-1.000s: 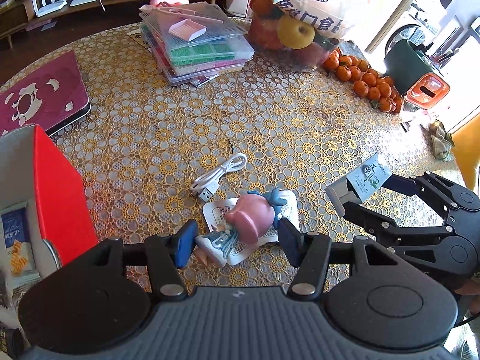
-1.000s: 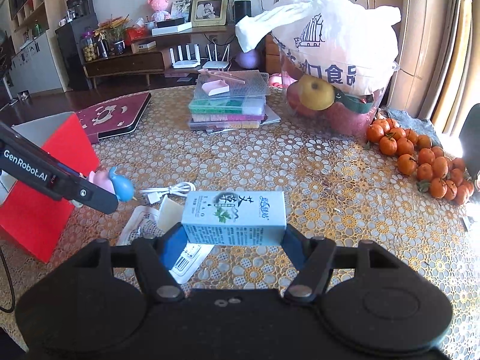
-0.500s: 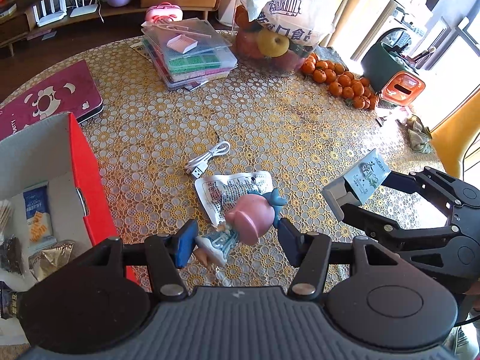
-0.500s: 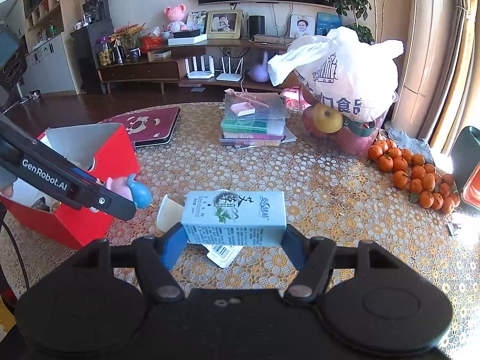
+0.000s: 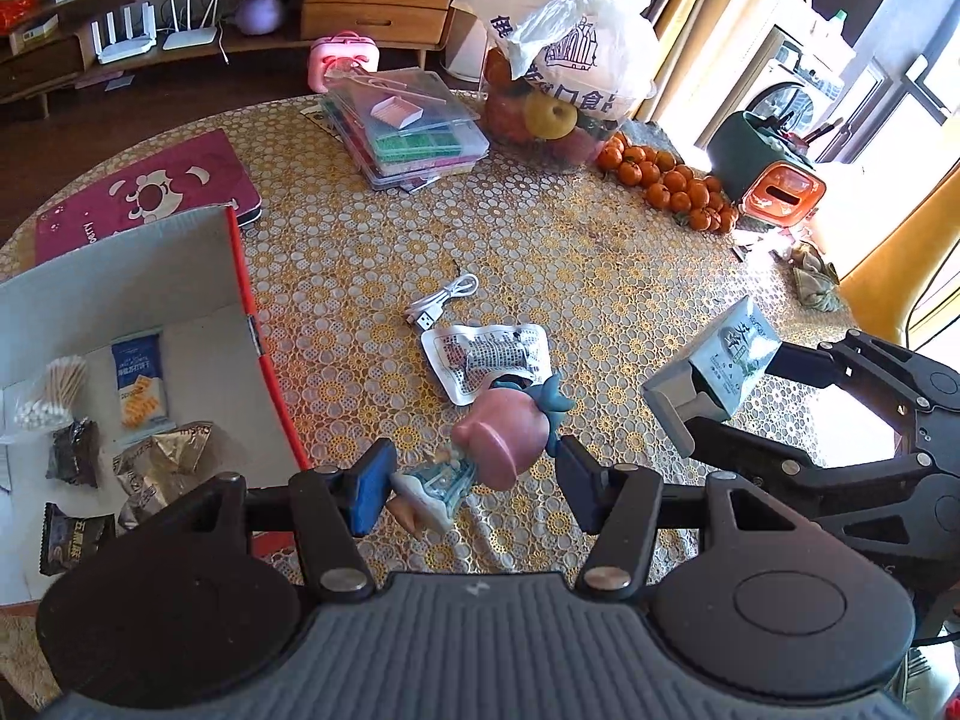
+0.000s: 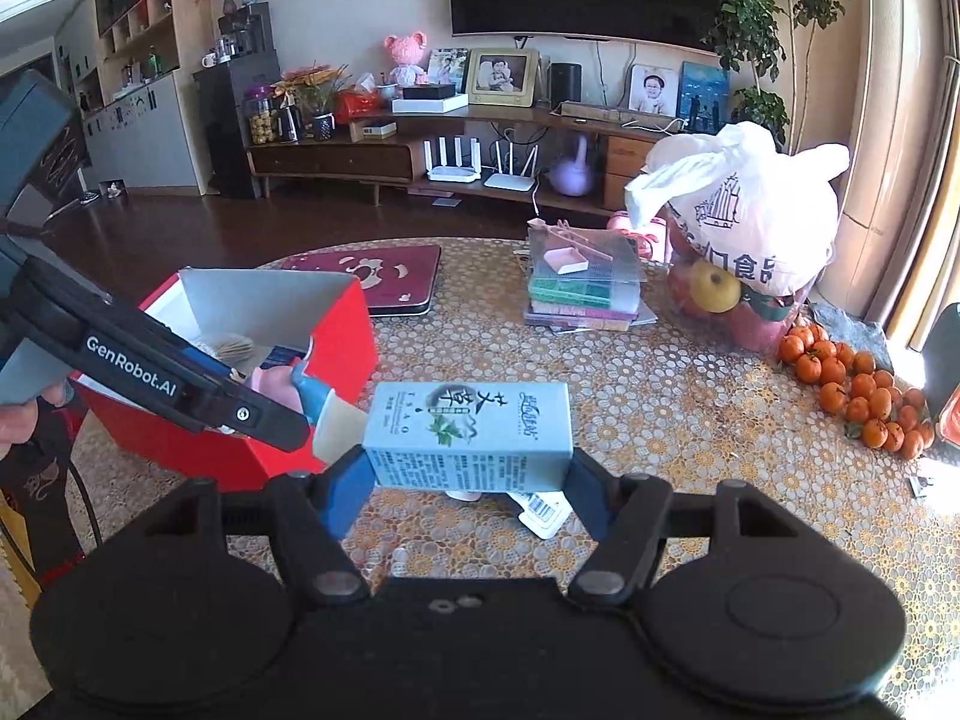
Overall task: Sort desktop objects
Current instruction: 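Lift the figurine and milk carton and carry them over the red box, then lower the figurine and milk carton into the box and open both grippers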
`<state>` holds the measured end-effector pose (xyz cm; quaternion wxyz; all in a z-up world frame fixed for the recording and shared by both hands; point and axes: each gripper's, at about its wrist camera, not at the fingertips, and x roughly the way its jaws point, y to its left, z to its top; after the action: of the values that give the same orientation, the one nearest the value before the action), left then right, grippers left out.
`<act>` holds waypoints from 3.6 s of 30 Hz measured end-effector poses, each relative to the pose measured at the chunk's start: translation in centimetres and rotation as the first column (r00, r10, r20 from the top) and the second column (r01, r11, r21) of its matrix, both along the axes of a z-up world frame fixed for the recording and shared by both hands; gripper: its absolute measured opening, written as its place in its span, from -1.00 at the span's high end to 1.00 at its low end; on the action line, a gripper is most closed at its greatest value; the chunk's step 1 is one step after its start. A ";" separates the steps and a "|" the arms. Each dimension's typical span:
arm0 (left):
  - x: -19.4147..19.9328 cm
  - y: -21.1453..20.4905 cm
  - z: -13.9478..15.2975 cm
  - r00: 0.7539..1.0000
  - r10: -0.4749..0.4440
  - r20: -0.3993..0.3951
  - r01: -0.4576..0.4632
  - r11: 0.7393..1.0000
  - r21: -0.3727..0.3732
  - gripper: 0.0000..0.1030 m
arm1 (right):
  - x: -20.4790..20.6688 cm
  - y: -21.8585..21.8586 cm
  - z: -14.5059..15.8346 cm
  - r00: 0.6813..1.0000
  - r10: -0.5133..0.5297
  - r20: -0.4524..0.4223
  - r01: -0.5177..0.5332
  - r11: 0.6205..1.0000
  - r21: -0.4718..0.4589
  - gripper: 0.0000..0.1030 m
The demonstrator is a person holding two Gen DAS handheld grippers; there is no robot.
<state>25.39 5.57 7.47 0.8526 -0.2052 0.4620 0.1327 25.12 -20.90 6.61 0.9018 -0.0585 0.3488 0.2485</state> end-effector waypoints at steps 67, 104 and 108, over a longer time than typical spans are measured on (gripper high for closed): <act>-11.6 21.6 -6.3 0.923 0.379 -0.069 -0.378 0.925 0.030 -0.11 | 7.1 26.3 -5.5 0.973 0.210 -0.099 -0.219 0.971 -0.097 -0.32; -8.6 22.6 -11.9 0.910 0.358 -0.209 -0.363 0.932 0.016 -0.11 | 10.4 30.4 -11.6 0.937 0.256 -0.239 -0.313 0.917 -0.246 -0.32; -8.3 22.8 -12.2 0.910 0.348 -0.225 -0.356 0.934 0.007 -0.08 | 10.6 30.5 -11.8 0.930 0.256 -0.263 -0.322 0.913 -0.250 -0.32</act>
<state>17.12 28.38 -4.77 0.7540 -0.2835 0.5120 0.2983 35.69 9.58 -5.15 0.7912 -0.2123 0.4682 0.3313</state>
